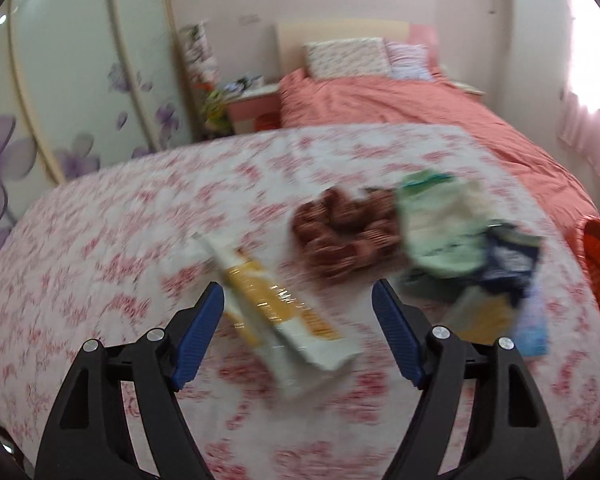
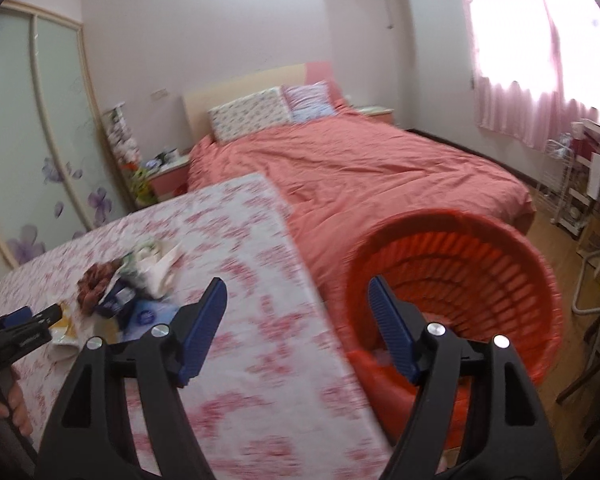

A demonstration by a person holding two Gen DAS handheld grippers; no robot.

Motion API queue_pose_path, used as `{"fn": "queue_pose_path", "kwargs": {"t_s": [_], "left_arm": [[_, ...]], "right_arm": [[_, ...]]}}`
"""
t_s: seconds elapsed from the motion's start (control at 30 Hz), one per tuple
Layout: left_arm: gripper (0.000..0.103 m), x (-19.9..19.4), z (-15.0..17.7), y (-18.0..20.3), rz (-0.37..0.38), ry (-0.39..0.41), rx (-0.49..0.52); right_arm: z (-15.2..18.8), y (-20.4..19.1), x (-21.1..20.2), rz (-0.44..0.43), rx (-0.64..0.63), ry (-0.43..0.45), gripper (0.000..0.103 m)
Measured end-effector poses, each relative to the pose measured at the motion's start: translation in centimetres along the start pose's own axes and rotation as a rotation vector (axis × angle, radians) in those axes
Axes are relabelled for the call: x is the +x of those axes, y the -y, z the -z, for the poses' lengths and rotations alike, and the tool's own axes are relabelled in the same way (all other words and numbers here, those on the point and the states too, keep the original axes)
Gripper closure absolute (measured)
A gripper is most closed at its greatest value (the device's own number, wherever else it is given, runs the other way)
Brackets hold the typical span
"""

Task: Collect trash
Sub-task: 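Move both tools back over the remaining items on the table, then grasp the snack wrapper with the left tool while the right tool grasps the blue tissue pack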

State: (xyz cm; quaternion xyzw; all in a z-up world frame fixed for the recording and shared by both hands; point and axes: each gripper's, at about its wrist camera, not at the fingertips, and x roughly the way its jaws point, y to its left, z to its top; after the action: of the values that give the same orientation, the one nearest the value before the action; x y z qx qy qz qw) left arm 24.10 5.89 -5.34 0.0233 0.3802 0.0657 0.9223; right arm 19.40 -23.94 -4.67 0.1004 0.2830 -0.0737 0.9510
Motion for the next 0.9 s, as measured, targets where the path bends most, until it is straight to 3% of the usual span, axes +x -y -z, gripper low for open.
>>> {"fn": "queue_pose_path", "kwargs": {"t_s": [0.27, 0.47, 0.57, 0.63, 0.8, 0.9], "left_arm": [[0.027, 3.8, 0.2, -1.8, -0.041, -0.091, -0.062], [0.027, 4.8, 0.9, -3.0, -0.030, -0.135, -0.103], [0.027, 4.7, 1.0, -3.8, -0.040, -0.133, -0.098], [0.027, 4.8, 1.1, -4.5, -0.043, -0.132, -0.100], [0.027, 5.0, 1.1, -6.5, -0.045, -0.133, -0.101], [0.027, 5.0, 1.2, -7.3, -0.040, -0.133, -0.096]], "right_arm": [[2.3, -7.1, 3.3, -0.113, -0.074, -0.140, 0.031], [3.8, -11.1, 5.2, -0.137, -0.146, -0.217, 0.031], [4.2, -11.9, 6.2, -0.128, -0.158, -0.262, 0.034], [4.3, -11.9, 6.3, -0.126, -0.161, -0.275, 0.043], [3.5, -10.7, 6.8, -0.059, -0.137, -0.258, 0.057], [2.5, -9.5, 7.4, -0.031, -0.091, -0.262, 0.059]]}}
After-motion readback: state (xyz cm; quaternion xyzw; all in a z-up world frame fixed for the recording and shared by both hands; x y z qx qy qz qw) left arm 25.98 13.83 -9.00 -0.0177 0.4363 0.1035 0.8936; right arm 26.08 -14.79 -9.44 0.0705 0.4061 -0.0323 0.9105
